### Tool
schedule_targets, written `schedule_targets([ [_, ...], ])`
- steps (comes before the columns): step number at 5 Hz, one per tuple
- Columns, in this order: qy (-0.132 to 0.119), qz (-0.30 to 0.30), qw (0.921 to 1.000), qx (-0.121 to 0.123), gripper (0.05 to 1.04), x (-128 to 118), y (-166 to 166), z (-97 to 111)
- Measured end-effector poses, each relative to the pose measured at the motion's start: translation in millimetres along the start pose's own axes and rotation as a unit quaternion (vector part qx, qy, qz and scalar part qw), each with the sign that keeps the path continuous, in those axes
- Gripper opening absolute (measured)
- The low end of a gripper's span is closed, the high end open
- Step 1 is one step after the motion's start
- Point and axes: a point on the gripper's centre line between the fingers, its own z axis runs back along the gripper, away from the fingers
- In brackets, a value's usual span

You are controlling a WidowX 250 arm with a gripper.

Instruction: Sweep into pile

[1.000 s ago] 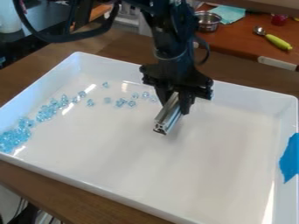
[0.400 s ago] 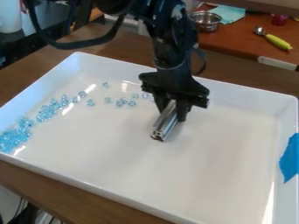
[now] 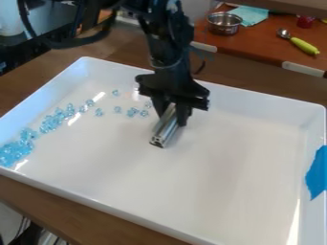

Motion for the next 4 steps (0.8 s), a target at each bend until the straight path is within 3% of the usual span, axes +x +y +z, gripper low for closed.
schedule_targets([
  [2, 0.019, 0.054, 0.9977, 0.036, 0.378, -4, 51, 2],
  [4, 0.031, 0.139, 0.9859, 0.087, 0.378, -13, 85, 3],
])
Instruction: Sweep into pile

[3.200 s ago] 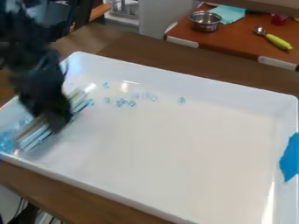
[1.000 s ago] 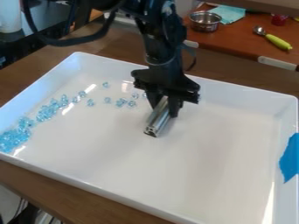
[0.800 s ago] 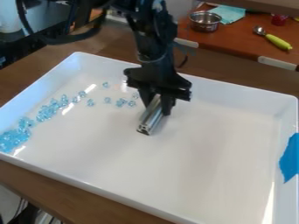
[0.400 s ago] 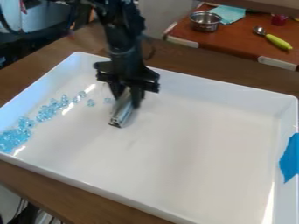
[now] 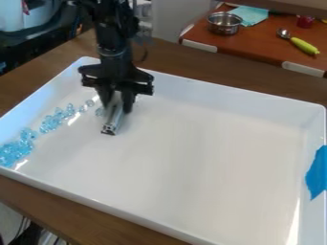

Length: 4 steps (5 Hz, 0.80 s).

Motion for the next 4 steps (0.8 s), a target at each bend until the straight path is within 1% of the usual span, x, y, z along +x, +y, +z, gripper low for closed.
schedule_targets([
  [1, 0.024, 0.037, 0.9988, 0.021, 0.378, -16, 6, 3],
  [2, 0.046, 0.06, 0.9969, 0.021, 0.378, -33, 17, 10],
  [3, 0.063, 0.082, 0.9945, 0.016, 0.378, -54, 30, 16],
  [4, 0.067, 0.095, 0.9931, 0.015, 0.378, -65, 39, 23],
])
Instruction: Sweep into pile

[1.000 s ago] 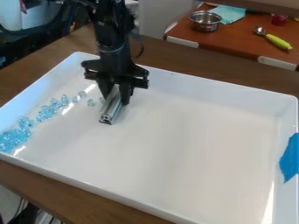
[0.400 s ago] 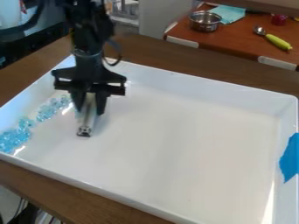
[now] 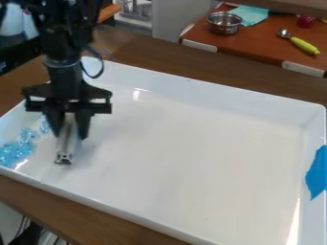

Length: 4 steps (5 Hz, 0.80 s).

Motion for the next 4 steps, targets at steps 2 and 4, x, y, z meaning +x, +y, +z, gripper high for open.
schedule_targets([
  [2, -0.079, 0.023, 0.9934, -0.08, 0.378, 22, -37, 18],
  [4, -0.046, 0.122, 0.991, -0.029, 0.378, 80, -64, -11],
])
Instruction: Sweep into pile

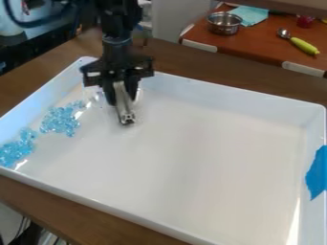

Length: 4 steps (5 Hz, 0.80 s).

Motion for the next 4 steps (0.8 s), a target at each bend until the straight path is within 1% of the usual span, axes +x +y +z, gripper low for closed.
schedule_targets([
  [1, 0.0, 0.037, 0.9992, 0.016, 0.378, 13, -3, -9],
  [2, 0.003, 0.046, 0.9988, 0.017, 0.378, 17, 3, -9],
  [3, 0.013, 0.044, 0.9988, 0.016, 0.378, 10, 19, -7],
  [4, 0.025, 0.037, 0.9989, 0.017, 0.378, 3, 51, -3],
])
